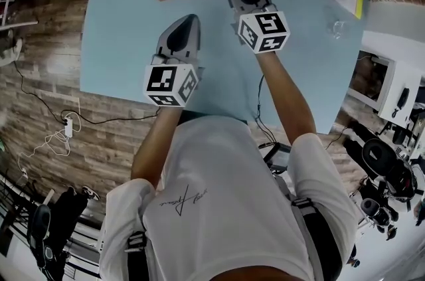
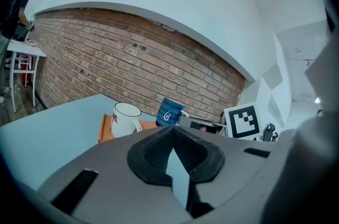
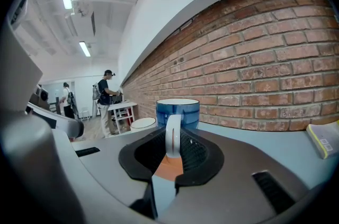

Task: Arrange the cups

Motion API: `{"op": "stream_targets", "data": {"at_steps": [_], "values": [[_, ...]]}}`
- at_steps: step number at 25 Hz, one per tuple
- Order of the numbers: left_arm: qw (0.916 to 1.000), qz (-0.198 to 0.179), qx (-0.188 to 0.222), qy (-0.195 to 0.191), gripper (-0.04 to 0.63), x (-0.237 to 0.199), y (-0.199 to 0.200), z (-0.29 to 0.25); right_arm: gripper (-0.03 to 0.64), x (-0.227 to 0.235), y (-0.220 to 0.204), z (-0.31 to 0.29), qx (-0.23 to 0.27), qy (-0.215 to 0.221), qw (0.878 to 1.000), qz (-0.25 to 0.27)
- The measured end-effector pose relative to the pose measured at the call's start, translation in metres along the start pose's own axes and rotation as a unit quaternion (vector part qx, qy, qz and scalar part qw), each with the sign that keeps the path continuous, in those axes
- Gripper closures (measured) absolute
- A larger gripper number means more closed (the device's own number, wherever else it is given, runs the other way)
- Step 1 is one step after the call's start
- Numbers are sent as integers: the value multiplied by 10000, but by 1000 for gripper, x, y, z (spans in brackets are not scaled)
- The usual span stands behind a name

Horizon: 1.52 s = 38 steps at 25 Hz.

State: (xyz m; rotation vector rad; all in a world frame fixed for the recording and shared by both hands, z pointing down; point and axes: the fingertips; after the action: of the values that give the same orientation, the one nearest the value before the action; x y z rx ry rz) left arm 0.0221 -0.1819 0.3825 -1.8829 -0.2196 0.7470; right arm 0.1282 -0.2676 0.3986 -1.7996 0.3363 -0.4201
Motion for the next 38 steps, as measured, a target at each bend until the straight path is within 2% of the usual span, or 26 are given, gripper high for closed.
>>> {"op": "stream_targets", "data": {"at_steps": [9,24,38], "values": [[9998,61,-151,121,586,-3,-11,-6,555,3,-5,-23,26,106,9999,132],[9983,131,-427,371,586,-13,-37,-3,555,9,-46,-45,-162,62,9998,69],[9977,163,-520,391,586,-16,-45,0,554,-2,-54,-46,-113,20,9987,496]]}}
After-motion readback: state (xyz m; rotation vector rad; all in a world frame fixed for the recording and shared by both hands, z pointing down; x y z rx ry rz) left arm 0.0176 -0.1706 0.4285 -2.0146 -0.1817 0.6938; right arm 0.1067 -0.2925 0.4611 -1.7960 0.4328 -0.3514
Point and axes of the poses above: the fingertips, and each gripper's own axes: z backward along the fingers, x to its right, y out of its top, and after that the axes turned 3 degrees about y, right-handed
